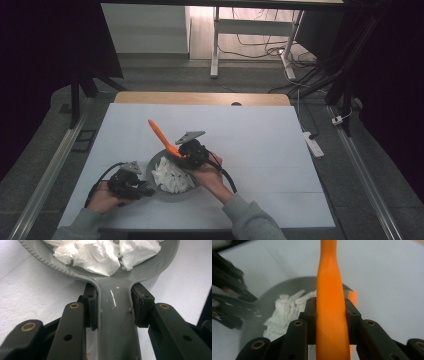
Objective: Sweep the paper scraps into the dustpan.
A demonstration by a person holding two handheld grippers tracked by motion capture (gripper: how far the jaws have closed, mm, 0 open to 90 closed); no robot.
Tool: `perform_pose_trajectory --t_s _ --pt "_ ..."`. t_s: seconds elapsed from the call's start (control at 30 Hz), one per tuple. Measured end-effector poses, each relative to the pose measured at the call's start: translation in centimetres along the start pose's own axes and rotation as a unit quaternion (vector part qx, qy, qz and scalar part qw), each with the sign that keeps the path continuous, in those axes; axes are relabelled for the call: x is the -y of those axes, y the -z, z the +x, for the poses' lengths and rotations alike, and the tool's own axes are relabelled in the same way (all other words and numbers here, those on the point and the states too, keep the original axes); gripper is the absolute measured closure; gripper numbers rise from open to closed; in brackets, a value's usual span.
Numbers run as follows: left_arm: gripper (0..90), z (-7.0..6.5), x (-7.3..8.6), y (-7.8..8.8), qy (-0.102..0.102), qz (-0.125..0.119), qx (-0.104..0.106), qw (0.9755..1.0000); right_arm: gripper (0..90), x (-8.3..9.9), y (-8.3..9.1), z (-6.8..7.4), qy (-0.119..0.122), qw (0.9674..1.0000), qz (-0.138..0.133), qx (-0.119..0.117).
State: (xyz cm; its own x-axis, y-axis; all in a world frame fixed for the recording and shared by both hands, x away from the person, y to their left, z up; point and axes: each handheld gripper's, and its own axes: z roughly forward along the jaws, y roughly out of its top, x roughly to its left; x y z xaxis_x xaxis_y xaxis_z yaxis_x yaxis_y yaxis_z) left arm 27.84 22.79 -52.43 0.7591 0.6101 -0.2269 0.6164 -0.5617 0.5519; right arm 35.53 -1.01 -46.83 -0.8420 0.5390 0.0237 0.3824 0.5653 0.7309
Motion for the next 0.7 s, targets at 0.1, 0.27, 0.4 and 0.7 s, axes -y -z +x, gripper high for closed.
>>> perform_pose_trajectory --t_s 0.1,0.27,0.4,0.7 --pt "61.9 0.0 0.2 0.5 0.000 -0.026 -0.001 0.9997 70.7 -0.3 1.7 -0.8 -0.012 0.9993 -0.036 0.005" --pt "61.9 -0.2 0.4 0.9 0.000 -0.055 0.001 0.9985 70.7 -0.2 4.7 -2.7 -0.036 0.9958 -0.084 0.006" --pt "61.9 -0.4 0.7 1.0 0.015 -0.062 -0.001 0.9980 70.7 0.2 6.6 -3.9 -0.053 0.9928 -0.107 0.007" --pt "61.9 -1.4 1.3 1.9 0.069 -0.091 -0.026 0.9932 70.7 3.3 9.8 -6.5 -0.084 0.9883 -0.127 0.005"
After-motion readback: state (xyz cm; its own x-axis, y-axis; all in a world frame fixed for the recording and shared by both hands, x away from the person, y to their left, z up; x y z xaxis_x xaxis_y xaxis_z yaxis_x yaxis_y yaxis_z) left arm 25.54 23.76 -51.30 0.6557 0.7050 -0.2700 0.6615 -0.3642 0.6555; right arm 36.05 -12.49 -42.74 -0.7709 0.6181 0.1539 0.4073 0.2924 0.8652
